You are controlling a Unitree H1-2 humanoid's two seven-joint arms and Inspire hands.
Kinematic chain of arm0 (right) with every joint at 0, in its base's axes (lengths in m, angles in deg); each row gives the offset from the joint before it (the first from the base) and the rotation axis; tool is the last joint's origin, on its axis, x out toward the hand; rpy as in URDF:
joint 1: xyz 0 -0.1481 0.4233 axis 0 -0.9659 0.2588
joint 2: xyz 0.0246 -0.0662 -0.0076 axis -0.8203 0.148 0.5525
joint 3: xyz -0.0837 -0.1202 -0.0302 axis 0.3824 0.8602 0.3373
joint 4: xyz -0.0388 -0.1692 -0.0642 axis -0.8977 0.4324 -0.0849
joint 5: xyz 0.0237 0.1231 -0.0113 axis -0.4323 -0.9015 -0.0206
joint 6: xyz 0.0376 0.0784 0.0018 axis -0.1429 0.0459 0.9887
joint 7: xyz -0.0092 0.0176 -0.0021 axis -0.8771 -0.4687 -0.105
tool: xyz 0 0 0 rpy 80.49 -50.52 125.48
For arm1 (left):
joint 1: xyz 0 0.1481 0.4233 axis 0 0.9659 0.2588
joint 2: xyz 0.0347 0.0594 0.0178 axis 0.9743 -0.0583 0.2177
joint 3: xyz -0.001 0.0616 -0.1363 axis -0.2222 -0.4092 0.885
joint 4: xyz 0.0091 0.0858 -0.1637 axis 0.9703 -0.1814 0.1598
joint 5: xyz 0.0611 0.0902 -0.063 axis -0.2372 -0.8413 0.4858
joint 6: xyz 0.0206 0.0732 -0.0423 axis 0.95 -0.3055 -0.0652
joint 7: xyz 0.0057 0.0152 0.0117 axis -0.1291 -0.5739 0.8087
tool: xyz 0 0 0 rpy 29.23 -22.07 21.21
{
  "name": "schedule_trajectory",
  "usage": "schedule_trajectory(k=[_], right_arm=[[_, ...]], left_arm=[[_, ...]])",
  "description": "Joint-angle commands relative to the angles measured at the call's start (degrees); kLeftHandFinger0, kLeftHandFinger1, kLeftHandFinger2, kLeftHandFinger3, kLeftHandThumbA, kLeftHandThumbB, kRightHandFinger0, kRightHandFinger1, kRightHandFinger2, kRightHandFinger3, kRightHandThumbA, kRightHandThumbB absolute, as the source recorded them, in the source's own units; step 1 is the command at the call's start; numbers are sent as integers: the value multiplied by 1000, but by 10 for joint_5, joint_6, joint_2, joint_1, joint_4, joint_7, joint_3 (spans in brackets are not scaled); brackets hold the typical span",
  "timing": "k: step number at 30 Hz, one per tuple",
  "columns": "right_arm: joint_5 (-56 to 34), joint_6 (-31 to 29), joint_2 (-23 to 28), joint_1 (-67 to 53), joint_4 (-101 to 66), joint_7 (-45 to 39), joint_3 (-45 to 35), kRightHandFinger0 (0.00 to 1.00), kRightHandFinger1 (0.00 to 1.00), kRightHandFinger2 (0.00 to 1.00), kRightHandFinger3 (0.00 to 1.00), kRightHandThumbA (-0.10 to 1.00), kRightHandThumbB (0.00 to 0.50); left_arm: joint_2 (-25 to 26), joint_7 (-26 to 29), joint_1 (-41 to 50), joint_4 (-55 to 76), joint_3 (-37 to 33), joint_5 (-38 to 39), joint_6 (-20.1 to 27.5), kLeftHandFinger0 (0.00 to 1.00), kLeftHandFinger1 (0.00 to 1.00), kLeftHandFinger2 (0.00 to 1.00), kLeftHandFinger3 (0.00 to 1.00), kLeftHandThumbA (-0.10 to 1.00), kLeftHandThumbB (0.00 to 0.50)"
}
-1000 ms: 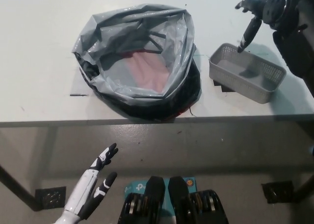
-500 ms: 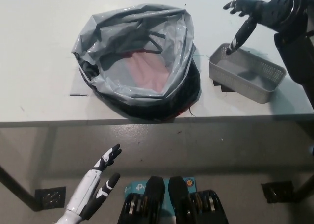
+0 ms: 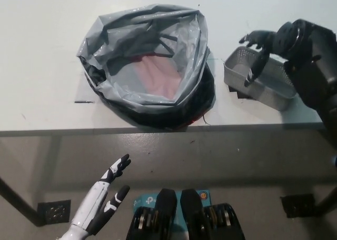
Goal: Use the right hand to pick up a small rectangular container and put it into a plastic bag and lift the bag
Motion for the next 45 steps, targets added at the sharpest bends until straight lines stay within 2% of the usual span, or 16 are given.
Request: schedule_trajectory(k=[1,2,6,24,35,38,43,44,45], right_arm=[[40,5,15,29,8,40,27,1000,1000,1000,1000,1000,465],[44,5,14,29,13,50,21,1000,1000,1000,1000,1000,482],[47,5,9,31,29,78,-3,1000,1000,1000,1000,1000,467],[40,5,8,32,35,75,2,1000,1000,1000,1000,1000,500],[23,2,0,32,71,71,16,1000,1000,1000,1000,1000,500],[12,-24,-6,38,122,76,17,1000,1000,1000,1000,1000,474],[10,-82,-21,61,238,57,38,1000,1000,1000,1000,1000,378],[2,-100,-22,64,259,44,39,1000,1000,1000,1000,1000,323],[-2,-110,-22,66,269,38,39,1000,1000,1000,1000,1000,303]], left_arm=[[9,-5,-8,16,3,-1,4,1000,1000,1000,1000,1000,292],[8,-4,-8,15,3,-2,6,1000,1000,1000,1000,1000,290],[8,-2,-8,13,2,-3,11,1000,1000,1000,1000,1000,291],[9,-3,-9,12,1,-4,14,1000,1000,1000,1000,1000,303],[8,-5,-15,14,2,2,9,1000,1000,1000,1000,1000,312],[9,-7,-15,13,2,6,12,1000,1000,1000,1000,1000,315],[9,-7,-18,13,1,4,10,1000,1000,1000,1000,1000,324],[9,-6,-19,11,1,4,12,1000,1000,1000,1000,1000,325],[9,-6,-20,11,1,4,13,1000,1000,1000,1000,1000,326]])
